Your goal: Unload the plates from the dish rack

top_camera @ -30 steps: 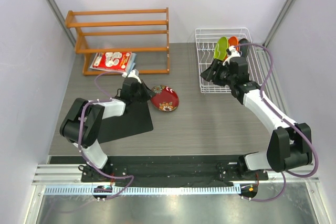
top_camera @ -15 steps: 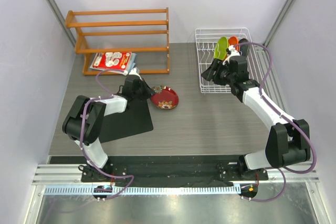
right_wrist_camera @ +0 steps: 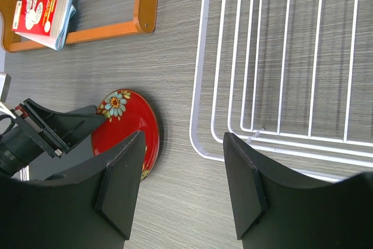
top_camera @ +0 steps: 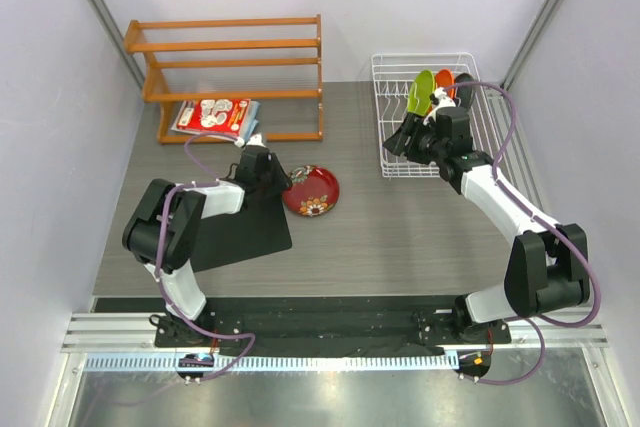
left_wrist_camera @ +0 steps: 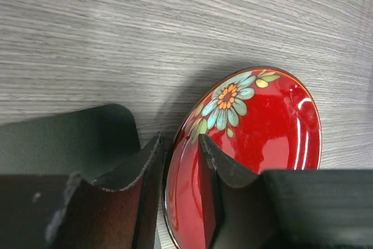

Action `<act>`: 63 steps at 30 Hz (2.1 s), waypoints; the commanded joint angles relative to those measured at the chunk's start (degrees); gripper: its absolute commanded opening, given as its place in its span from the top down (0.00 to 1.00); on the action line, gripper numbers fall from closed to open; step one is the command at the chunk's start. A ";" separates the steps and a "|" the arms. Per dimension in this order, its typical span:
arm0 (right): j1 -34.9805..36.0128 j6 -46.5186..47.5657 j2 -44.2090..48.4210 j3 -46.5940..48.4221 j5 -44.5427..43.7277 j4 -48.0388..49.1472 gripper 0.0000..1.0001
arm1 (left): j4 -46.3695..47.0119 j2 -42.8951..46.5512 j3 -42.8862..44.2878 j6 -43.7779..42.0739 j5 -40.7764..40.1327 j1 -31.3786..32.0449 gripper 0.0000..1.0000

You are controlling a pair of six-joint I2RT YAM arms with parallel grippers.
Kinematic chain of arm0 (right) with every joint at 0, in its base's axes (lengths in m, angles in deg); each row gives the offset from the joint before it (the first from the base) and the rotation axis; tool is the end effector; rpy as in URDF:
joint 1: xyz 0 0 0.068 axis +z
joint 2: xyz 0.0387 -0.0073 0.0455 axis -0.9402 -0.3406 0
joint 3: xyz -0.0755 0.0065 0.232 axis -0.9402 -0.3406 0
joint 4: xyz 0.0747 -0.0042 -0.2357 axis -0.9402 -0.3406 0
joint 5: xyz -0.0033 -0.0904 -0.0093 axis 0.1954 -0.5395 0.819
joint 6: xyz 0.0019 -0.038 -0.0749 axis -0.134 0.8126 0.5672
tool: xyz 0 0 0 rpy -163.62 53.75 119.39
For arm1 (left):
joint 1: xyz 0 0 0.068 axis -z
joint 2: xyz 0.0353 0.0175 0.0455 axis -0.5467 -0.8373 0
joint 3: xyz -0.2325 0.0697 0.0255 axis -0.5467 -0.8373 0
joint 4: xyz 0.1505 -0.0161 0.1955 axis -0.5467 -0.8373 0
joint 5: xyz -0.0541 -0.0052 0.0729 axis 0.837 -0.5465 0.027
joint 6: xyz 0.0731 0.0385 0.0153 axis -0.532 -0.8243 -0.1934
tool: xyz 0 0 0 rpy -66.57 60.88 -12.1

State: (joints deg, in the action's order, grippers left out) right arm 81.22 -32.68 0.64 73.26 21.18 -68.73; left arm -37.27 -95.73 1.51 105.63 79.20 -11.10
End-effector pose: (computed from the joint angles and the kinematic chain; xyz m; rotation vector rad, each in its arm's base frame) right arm 0.3372 0.0826 0.2354 0.1610 2.1348 0.6258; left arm 0.3398 -0.1380 0.0989 -0.3841 2.3052 -0.5776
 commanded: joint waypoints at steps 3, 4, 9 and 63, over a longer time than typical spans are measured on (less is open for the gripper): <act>-0.68 2.06 -0.90 3.52 -1.69 0.15 0.38 | -7.17 -1.30 -0.54 -3.33 -3.61 0.11 0.64; -0.76 2.24 -1.25 4.05 -2.40 -0.80 0.38 | -7.43 -0.51 -0.63 -3.42 -3.87 0.11 0.62; -1.12 6.98 -3.97 11.07 -16.41 -5.64 0.31 | -10.76 4.49 -0.19 -5.08 -6.41 0.11 0.34; 5.65 42.93 -34.04 51.44 -61.45 1.73 0.99 | -18.51 30.17 3.50 -11.68 0.87 1.95 0.00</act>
State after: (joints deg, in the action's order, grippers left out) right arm 84.94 4.48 -42.00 126.70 -31.82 -77.50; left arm -55.82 -65.13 4.57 93.94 79.86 -9.48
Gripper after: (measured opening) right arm 0.124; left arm 0.994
